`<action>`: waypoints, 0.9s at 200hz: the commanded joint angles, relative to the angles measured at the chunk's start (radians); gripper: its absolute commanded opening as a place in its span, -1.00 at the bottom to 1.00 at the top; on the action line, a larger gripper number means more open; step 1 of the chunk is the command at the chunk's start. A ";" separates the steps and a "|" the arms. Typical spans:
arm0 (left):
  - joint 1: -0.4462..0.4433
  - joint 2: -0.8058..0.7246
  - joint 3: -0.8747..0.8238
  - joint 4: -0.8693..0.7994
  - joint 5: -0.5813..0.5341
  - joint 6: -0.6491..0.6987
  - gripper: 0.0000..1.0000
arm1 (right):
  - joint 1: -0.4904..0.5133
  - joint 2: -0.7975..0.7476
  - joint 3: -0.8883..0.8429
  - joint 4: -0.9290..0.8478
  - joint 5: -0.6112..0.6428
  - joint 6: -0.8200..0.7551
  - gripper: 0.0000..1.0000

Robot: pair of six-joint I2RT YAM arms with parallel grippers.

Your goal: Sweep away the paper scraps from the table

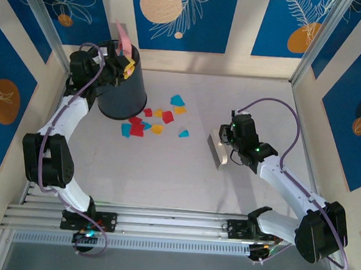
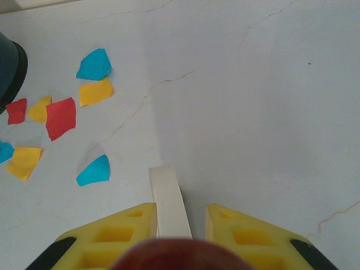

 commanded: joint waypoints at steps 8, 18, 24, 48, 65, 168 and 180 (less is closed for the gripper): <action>0.003 -0.024 -0.061 0.260 0.006 -0.202 -1.00 | -0.003 0.007 -0.017 -0.006 -0.010 0.012 -1.00; 0.002 -0.021 -0.080 0.308 -0.003 -0.250 -1.00 | -0.004 0.006 -0.017 -0.007 -0.010 0.012 -1.00; 0.002 -0.019 -0.087 0.333 -0.006 -0.270 -1.00 | -0.002 0.006 -0.018 -0.009 -0.009 0.012 -1.00; -0.001 -0.001 -0.118 0.449 -0.017 -0.381 -1.00 | -0.002 0.006 -0.019 -0.009 -0.006 0.015 -1.00; -0.004 0.012 -0.127 0.513 -0.019 -0.438 -1.00 | -0.002 0.007 -0.019 -0.006 -0.006 0.015 -1.00; -0.038 0.071 -0.170 0.787 -0.065 -0.683 -1.00 | 0.000 0.014 -0.020 -0.008 0.000 0.016 -1.00; -0.039 0.066 -0.172 0.782 -0.066 -0.678 -1.00 | 0.000 0.012 -0.020 -0.007 -0.001 0.018 -1.00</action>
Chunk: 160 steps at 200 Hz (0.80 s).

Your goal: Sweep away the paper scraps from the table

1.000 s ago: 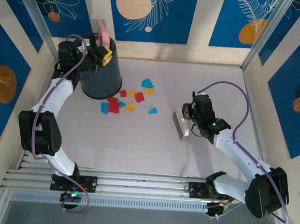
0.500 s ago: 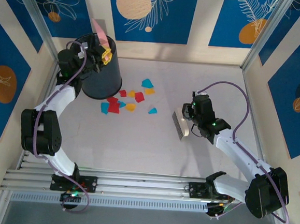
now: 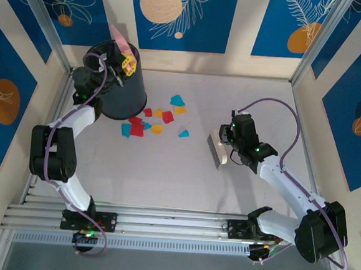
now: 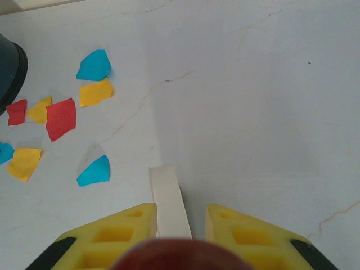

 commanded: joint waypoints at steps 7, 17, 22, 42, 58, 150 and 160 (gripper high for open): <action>-0.010 -0.009 0.006 0.100 -0.008 -0.021 -1.00 | 0.001 0.010 -0.018 -0.013 -0.002 0.012 -1.00; -0.009 -0.014 0.015 0.072 0.001 0.007 -1.00 | 0.001 0.009 -0.017 -0.013 -0.006 0.011 -1.00; -0.010 -0.017 0.017 0.054 0.006 0.023 -1.00 | 0.001 0.009 -0.015 -0.013 -0.008 0.011 -1.00; -0.010 -0.033 0.045 -0.025 0.036 0.108 -1.00 | 0.008 0.005 -0.006 -0.018 -0.007 0.009 -1.00; -0.010 -0.037 0.088 -0.101 0.082 0.196 -1.00 | 0.014 0.002 0.002 -0.015 -0.011 0.009 -1.00; -0.022 -0.178 0.337 -1.191 0.062 1.149 -1.00 | 0.068 0.045 0.092 0.028 -0.089 0.021 -1.00; -0.027 -0.183 0.373 -1.304 0.032 1.258 -1.00 | 0.072 0.059 0.108 0.039 -0.108 0.030 -1.00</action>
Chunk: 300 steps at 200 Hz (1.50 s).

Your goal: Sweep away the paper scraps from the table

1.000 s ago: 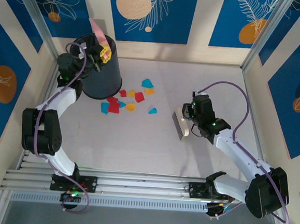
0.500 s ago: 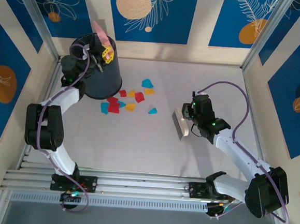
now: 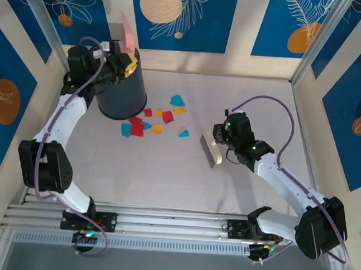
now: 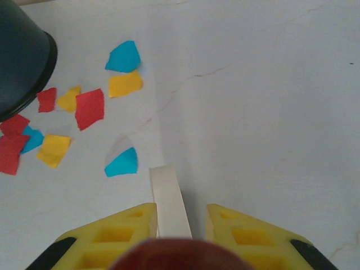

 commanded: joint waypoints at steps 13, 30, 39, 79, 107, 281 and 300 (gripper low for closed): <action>-0.026 -0.056 0.131 -0.527 -0.092 0.503 -1.00 | 0.022 0.048 0.087 0.059 -0.083 0.036 -1.00; -0.035 -0.091 0.138 -0.644 -0.206 0.621 -1.00 | 0.030 0.086 0.125 0.079 -0.116 0.048 -1.00; -0.039 -0.111 0.135 -0.679 -0.239 0.682 -1.00 | 0.036 0.105 0.144 0.091 -0.130 0.057 -1.00; -0.050 -0.192 0.102 -0.799 -0.320 0.874 -1.00 | 0.042 0.216 0.237 0.137 -0.225 0.098 -1.00; -0.056 -0.240 0.073 -0.876 -0.370 0.974 -1.00 | 0.043 0.311 0.317 0.156 -0.282 0.136 -1.00; -0.060 -0.352 -0.035 -0.942 -0.415 1.040 -1.00 | 0.018 0.838 0.761 0.168 -0.303 0.346 -1.00; -0.061 -0.357 -0.047 -0.939 -0.410 1.039 -1.00 | 0.007 0.843 0.753 0.152 -0.275 0.359 -1.00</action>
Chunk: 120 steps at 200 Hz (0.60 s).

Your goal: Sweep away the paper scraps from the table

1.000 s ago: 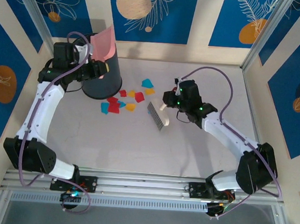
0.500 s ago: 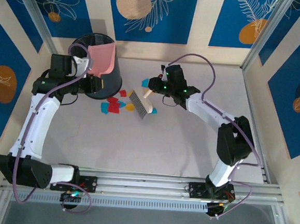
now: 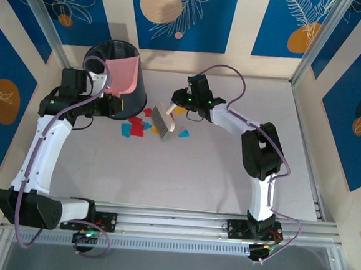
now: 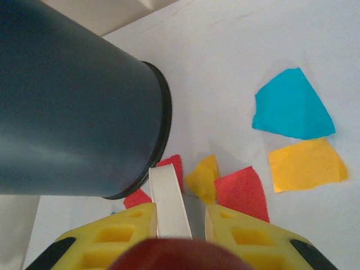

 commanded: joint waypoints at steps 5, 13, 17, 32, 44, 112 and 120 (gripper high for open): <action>-0.010 -0.033 -0.019 -0.004 0.014 0.025 -1.00 | -0.021 0.000 0.028 -0.019 0.041 0.050 -1.00; -0.009 -0.034 -0.021 -0.004 0.015 0.025 -1.00 | -0.027 -0.003 0.023 -0.031 0.053 0.058 -1.00; -0.010 -0.033 -0.023 -0.004 0.015 0.025 -1.00 | -0.030 -0.004 0.020 -0.041 0.060 0.060 -1.00; -0.011 -0.032 -0.027 -0.002 0.022 0.025 -1.00 | -0.039 -0.011 0.008 -0.072 0.091 0.066 -1.00; -0.011 -0.032 -0.027 -0.002 0.027 0.024 -1.00 | -0.046 -0.021 -0.004 -0.104 0.119 0.070 -1.00; -0.040 -0.012 -0.028 -0.001 0.054 0.035 -1.00 | -0.092 -0.152 -0.185 -0.147 0.225 0.052 -1.00; -0.047 -0.009 -0.027 -0.002 0.055 0.037 -1.00 | -0.098 -0.169 -0.208 -0.146 0.231 0.049 -1.00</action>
